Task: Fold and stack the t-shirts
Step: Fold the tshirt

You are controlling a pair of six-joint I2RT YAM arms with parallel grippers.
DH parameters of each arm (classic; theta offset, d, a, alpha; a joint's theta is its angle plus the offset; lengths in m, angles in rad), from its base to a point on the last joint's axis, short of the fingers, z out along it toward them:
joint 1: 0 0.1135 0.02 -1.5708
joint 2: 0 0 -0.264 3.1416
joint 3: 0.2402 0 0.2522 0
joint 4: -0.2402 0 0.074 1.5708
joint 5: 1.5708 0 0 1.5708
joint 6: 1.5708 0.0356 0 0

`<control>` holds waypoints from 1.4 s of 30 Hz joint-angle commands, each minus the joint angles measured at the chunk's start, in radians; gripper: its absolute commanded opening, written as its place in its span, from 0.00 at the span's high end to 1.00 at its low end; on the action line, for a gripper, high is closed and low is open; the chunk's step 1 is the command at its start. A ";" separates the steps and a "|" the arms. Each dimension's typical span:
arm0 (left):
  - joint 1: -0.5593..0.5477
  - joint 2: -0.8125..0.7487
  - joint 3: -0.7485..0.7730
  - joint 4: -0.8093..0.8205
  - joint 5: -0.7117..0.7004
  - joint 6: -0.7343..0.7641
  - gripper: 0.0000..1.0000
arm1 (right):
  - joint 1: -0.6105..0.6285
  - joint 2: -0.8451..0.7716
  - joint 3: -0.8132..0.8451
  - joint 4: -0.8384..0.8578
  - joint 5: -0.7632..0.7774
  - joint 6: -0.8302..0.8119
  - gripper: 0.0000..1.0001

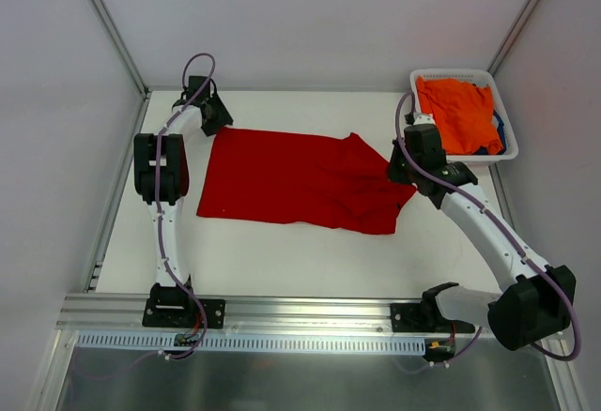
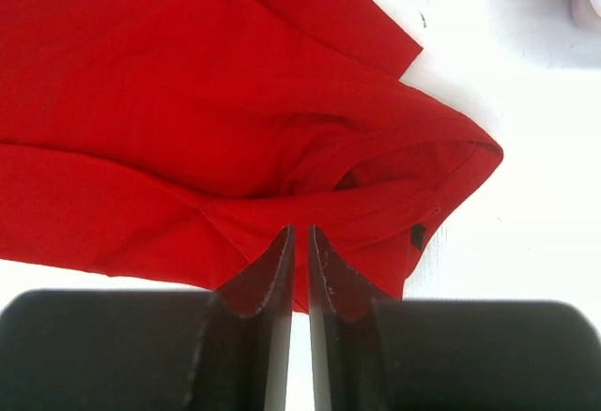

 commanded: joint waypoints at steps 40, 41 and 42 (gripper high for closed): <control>0.045 -0.113 -0.101 -0.119 -0.208 -0.136 1.00 | -0.194 0.567 0.286 0.119 -0.228 -0.018 0.79; 0.045 -0.119 -0.119 -0.118 -0.219 -0.146 1.00 | -0.195 0.579 0.295 0.118 -0.234 -0.018 0.78; 0.045 -0.124 -0.127 -0.116 -0.237 -0.158 1.00 | -0.203 0.593 0.306 0.119 -0.238 -0.018 0.76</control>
